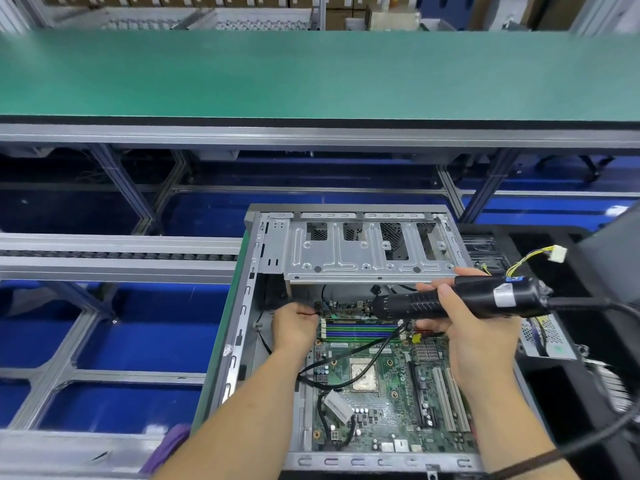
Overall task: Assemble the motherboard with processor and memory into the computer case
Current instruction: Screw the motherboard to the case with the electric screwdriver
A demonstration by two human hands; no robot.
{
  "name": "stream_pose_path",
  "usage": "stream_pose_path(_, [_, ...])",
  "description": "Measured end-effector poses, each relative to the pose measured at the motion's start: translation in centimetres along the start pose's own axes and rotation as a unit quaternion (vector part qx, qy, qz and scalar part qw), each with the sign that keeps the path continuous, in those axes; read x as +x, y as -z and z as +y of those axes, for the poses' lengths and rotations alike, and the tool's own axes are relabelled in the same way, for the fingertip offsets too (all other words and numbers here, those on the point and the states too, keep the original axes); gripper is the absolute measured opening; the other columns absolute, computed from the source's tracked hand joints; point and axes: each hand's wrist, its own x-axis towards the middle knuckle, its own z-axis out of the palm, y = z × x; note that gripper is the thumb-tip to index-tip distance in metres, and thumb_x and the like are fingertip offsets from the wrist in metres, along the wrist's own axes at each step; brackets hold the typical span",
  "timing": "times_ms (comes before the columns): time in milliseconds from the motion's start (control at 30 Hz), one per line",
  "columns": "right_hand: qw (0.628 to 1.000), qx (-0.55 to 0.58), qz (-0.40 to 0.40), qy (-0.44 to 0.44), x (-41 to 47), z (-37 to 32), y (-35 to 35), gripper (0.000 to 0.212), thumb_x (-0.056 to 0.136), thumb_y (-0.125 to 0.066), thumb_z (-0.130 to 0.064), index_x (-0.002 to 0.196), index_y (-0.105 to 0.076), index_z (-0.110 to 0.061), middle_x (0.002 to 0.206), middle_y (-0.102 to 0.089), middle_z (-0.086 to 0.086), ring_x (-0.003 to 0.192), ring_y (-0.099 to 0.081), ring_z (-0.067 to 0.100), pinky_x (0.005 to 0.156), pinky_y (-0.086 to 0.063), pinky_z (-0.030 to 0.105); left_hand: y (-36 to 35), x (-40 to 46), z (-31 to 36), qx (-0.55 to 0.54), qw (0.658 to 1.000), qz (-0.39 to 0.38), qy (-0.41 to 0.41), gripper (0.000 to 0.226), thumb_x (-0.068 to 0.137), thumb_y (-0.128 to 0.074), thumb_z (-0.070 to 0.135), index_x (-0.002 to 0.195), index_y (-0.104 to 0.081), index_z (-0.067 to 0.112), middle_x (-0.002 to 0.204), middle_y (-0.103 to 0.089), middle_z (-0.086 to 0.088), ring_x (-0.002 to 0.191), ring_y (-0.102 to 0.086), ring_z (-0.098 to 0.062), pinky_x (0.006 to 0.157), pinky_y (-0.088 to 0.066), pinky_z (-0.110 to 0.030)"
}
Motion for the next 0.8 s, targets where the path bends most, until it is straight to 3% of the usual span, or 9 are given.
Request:
stream_pose_path(67, [1.0, 0.005, -0.002, -0.005, 0.0, -0.1, -0.1, 0.031, 0.088, -0.07, 0.003, 0.106, -0.069, -0.022, 0.097, -0.069, 0.019, 0.093, -0.073, 0.043, 0.051, -0.059, 0.038, -0.1, -0.1, 0.0, 0.027, 1.0, 0.002, -0.011, 0.015, 0.086, -0.07, 0.005, 0.079, -0.064, 0.018, 0.083, -0.07, -0.003, 0.07, -0.062, -0.015, 0.058, -0.046, -0.021])
stream_pose_path(200, [1.0, 0.009, -0.002, -0.025, -0.2, -0.7, -0.7, 0.036, 0.07, -0.084, -0.023, 0.103, -0.07, -0.024, 0.097, -0.068, 0.02, 0.092, -0.073, 0.042, 0.051, -0.058, 0.036, -0.3, -0.2, 0.1, 0.082, 0.996, 0.008, -0.04, 0.012, 0.088, -0.068, 0.005, 0.084, -0.062, 0.015, 0.076, -0.064, 0.006, 0.067, -0.055, -0.003, 0.053, -0.037, -0.012])
stream_pose_path(367, [1.0, 0.012, -0.004, -0.019, -0.2, -0.5, -0.5, 0.028, 0.081, -0.075, -0.008, 0.104, -0.07, -0.023, 0.096, -0.068, 0.019, 0.092, -0.074, 0.042, 0.05, -0.058, 0.036, -0.6, -0.2, 0.1, 0.098, 0.993, 0.012, -0.062, 0.004, 0.091, -0.067, 0.008, 0.091, -0.07, 0.012, 0.075, -0.063, 0.007, 0.07, -0.058, -0.007, 0.061, -0.042, -0.019])
stream_pose_path(600, [1.0, 0.016, -0.012, -0.016, -0.4, -0.8, -0.9, 0.028, 0.077, -0.074, -0.012, 0.102, -0.069, -0.024, 0.094, -0.068, 0.018, 0.092, -0.074, 0.041, 0.048, -0.057, 0.035, -0.5, -0.3, 0.0, 0.147, 0.984, 0.011, -0.102, 0.006, 0.092, -0.064, 0.006, 0.095, -0.067, 0.01, 0.091, -0.067, -0.002, 0.086, -0.063, -0.019, 0.081, -0.054, -0.031])
stream_pose_path(800, [1.0, 0.017, -0.013, -0.011, -0.6, -1.0, -1.0, 0.031, 0.077, -0.073, -0.012, 0.106, -0.064, -0.019, 0.088, -0.073, 0.011, 0.089, -0.075, 0.039, 0.046, -0.056, 0.035, -0.4, -0.4, 0.1, 0.162, 0.981, 0.012, -0.103, 0.007, 0.093, -0.065, 0.009, 0.099, -0.067, 0.01, 0.094, -0.067, -0.002, 0.085, -0.062, -0.018, 0.077, -0.051, -0.027])
